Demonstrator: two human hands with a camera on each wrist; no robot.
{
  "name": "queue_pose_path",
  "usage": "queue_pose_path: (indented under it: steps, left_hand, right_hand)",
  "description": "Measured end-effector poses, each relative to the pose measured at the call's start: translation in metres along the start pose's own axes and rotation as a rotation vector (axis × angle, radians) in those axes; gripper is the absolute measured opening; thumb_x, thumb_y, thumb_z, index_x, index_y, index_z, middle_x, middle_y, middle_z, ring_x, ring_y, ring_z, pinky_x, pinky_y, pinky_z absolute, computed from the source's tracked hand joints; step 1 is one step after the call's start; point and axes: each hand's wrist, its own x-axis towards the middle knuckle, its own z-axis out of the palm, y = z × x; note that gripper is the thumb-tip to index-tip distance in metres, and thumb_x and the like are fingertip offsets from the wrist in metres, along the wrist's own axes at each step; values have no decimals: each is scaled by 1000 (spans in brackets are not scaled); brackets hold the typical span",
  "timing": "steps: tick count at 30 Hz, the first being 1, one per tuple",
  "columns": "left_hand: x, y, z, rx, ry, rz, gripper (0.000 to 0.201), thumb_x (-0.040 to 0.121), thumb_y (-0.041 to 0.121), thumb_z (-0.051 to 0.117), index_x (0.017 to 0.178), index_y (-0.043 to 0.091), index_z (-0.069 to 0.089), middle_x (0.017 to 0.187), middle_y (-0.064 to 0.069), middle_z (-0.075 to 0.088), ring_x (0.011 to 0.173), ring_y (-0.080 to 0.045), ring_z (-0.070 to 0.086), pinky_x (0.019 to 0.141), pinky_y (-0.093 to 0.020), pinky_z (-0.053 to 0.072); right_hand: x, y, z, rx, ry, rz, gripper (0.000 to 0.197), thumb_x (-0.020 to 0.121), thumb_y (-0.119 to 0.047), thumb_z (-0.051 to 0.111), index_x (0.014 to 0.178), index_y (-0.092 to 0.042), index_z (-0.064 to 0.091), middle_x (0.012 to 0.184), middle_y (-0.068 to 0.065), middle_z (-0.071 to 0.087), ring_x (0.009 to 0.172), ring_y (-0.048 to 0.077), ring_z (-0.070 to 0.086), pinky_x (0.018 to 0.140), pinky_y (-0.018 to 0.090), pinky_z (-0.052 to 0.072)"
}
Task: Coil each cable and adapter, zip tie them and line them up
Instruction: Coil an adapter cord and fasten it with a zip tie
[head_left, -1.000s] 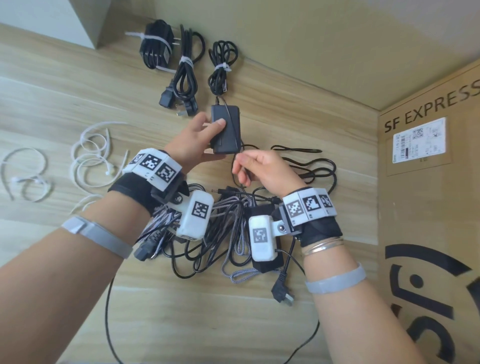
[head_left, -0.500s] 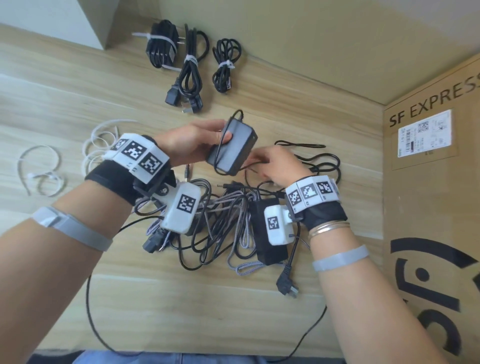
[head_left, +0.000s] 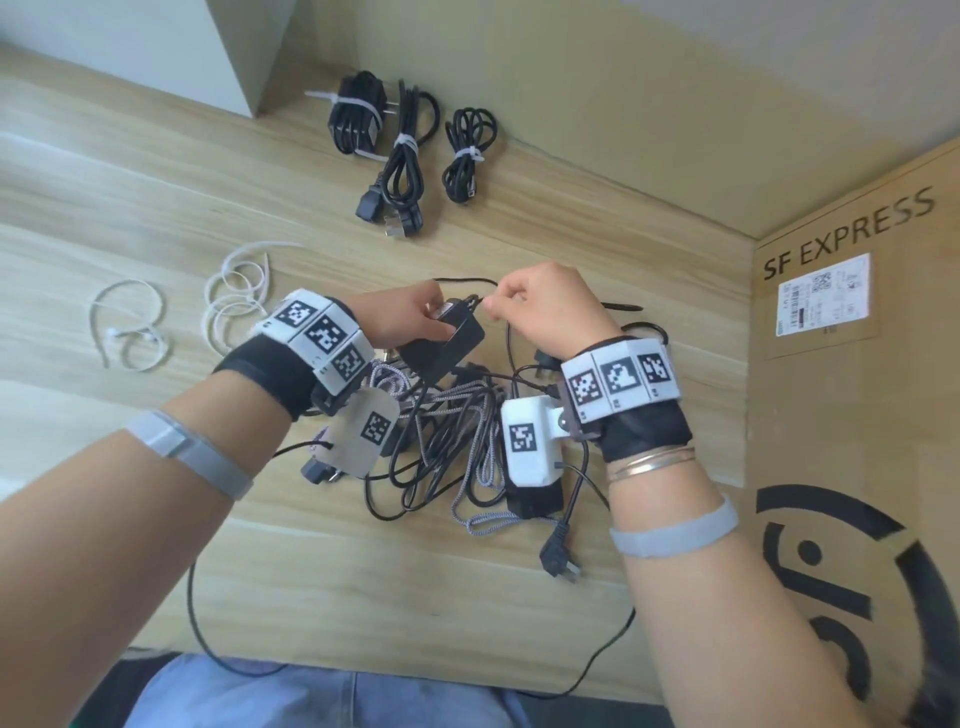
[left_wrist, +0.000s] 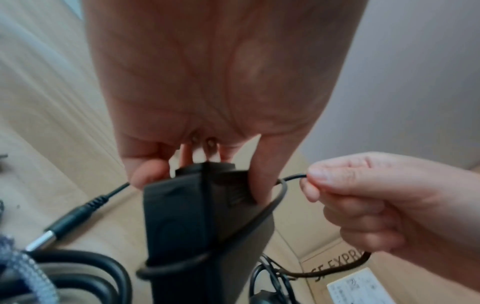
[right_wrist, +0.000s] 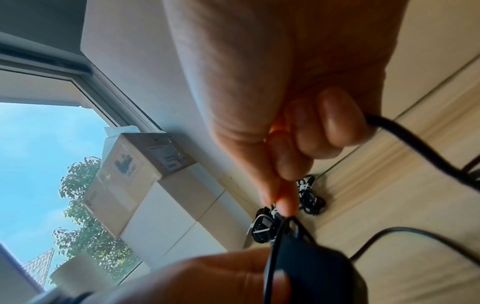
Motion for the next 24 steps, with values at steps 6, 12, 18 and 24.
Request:
queue_pose_path:
  steps: [6, 12, 18, 24]
  left_hand:
    - [1, 3, -9, -316, 297, -1, 23, 91, 25, 55, 100, 11, 40, 93, -12, 52, 80, -24, 48, 72, -35, 40]
    - [-8, 7, -23, -587, 310, 89, 19, 92, 22, 52, 77, 19, 40, 82, -10, 51, 75, -23, 50, 71, -38, 42]
    - [-23, 10, -29, -698, 167, 196, 9, 96, 13, 45, 88, 11, 40, 78, -4, 51, 68, -17, 51, 64, -29, 43]
    - [-38, 7, -40, -632, -51, 220, 10, 95, 2, 40, 92, 10, 46, 86, -8, 55, 77, -19, 56, 66, -23, 51]
  right_hand:
    - [-23, -21, 21, 232, 49, 0, 27, 95, -15, 42, 79, -18, 64, 59, -11, 55, 51, -2, 48, 59, 21, 37]
    - [-35, -36, 53, 415, -57, -36, 32, 100, -14, 37, 75, -17, 58, 59, -6, 57, 51, 7, 48, 56, 13, 40]
    - [-32, -30, 70, 423, -108, -7, 30, 100, -17, 37, 82, -13, 61, 65, -6, 55, 58, 9, 49, 65, 18, 42]
    - [-16, -23, 62, 210, -197, -7, 29, 100, -21, 41, 81, -12, 60, 64, -6, 55, 57, 5, 51, 62, 11, 39]
